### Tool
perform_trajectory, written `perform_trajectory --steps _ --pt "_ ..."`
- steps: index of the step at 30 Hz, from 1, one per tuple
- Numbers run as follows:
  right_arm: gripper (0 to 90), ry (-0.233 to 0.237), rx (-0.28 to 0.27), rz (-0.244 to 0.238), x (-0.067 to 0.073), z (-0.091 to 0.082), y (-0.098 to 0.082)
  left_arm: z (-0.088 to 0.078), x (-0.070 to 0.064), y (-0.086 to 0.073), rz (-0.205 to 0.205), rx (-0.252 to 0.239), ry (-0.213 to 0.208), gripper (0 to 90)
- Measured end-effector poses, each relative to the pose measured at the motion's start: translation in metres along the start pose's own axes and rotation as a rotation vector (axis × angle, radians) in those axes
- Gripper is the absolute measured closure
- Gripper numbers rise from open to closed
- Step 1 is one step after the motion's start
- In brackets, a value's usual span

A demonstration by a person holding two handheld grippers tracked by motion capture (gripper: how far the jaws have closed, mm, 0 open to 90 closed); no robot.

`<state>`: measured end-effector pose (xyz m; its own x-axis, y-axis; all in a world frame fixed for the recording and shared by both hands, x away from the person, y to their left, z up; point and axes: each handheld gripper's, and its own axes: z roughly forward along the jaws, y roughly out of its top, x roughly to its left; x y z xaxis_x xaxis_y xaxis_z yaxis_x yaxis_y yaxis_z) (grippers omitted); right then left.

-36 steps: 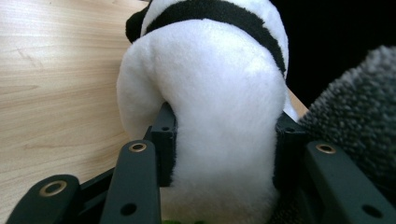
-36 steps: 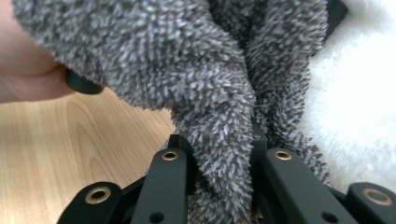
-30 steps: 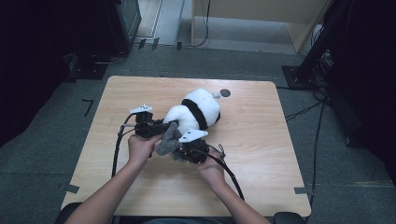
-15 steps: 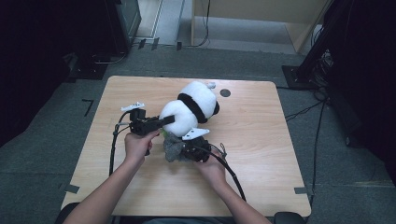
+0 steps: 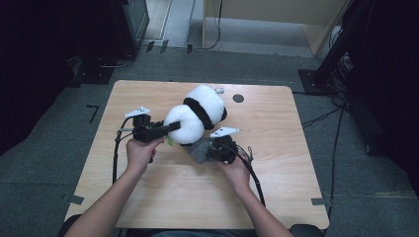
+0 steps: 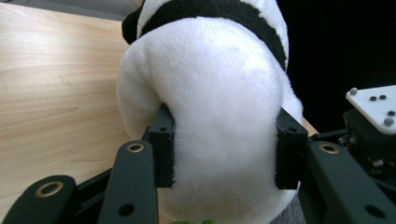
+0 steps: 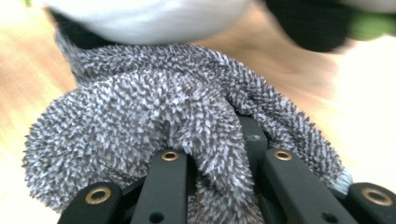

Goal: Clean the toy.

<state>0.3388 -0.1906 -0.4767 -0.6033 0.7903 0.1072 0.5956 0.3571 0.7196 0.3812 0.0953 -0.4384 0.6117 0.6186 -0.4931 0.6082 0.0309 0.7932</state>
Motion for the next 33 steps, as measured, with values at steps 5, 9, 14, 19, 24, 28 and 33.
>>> perform_trajectory --steps 5,9,14,19,24,28,33 --pt "77.4 -0.029 0.039 0.032 -0.019 -0.007 -0.001 -0.006 0.003 0.003 0.001 -0.013 0.01 54.5" --pt "77.0 -0.043 0.05 0.065 -0.033 -0.013 -0.001 -0.009 0.009 0.003 -0.005 -0.016 0.026 54.4" --pt "76.6 -0.063 -0.007 0.098 -0.05 -0.03 -0.001 -0.016 0.017 0.007 -0.014 -0.03 0.028 54.4" --pt "76.6 -0.067 -0.031 0.151 -0.065 -0.038 -0.003 -0.023 0.025 0.01 -0.021 -0.042 0.05 54.3" --pt "76.3 -0.066 -0.053 0.161 -0.074 -0.044 -0.005 -0.03 0.036 0.012 -0.009 -0.028 0.095 54.3" --pt "76.3 -0.086 -0.062 0.162 -0.081 -0.05 -0.003 -0.036 0.043 0.014 -0.021 -0.02 0.105 54.2" --pt "76.3 -0.08 -0.075 0.155 -0.089 -0.055 -0.001 -0.038 0.048 0.014 0.002 -0.023 0.127 54.0"
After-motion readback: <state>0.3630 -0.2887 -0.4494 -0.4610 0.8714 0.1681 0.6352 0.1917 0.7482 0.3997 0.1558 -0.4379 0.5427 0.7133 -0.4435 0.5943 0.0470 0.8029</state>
